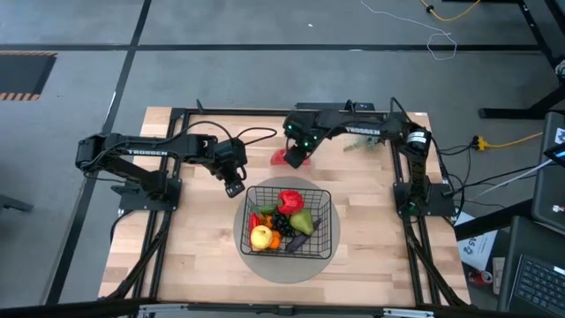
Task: Build produce basket
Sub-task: Put the red watermelon into the black wire basket
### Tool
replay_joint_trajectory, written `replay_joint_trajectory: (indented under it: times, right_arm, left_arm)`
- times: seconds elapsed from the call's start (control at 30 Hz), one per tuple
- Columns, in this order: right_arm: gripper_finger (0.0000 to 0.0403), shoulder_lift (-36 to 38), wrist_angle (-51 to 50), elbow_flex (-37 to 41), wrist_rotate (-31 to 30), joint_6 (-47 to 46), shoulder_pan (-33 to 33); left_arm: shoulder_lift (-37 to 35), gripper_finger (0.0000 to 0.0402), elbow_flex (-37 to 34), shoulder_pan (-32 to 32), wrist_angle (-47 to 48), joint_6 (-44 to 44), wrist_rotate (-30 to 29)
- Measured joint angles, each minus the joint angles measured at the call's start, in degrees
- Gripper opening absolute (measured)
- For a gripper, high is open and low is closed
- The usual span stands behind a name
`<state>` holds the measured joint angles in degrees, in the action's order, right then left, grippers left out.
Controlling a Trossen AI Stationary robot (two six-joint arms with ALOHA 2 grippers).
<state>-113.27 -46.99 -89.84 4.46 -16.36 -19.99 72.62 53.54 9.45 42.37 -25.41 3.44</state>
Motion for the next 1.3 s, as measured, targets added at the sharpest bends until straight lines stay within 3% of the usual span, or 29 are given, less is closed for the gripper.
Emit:
replay_joint_trajectory:
  times: [0.13, 0.43, 0.53, 0.67, 1.0, 1.3]
  right_arm:
    - [0.0114, 0.0, -11.98, -9.92, -5.96, -0.1, 0.02]
    - [0.0114, 0.05, -38.08, -33.05, -25.64, -4.28, 3.07]
    - [0.0115, 0.09, -43.53, -39.51, -28.85, -6.17, 4.69]
    - [0.0113, 1.04, -43.31, -44.6, -29.9, -6.71, 7.59]
    - [0.0112, 7.3, -42.96, -44.13, -32.03, -10.54, 16.61]
    - [0.0112, 8.48, -41.67, -44.13, -35.39, -13.56, 26.09]
  left_arm:
    - [0.0, 0.0133, 0.0, 0.0, 0.02, 0.0, 0.0]
    - [0.0, 0.0133, 0.0, 0.0, 0.01, 0.0, -0.02]
    - [0.0, 0.0133, 0.0, 0.0, 0.0, 0.0, -0.87]
    - [0.0, 0.0133, 0.0, 0.02, 0.0, 0.01, -1.42]
    - [0.0, 0.0133, 0.0, 0.02, -0.04, 0.02, -1.44]
    - [-0.01, 0.0133, 0.01, 0.0, -0.47, 0.28, -1.46]
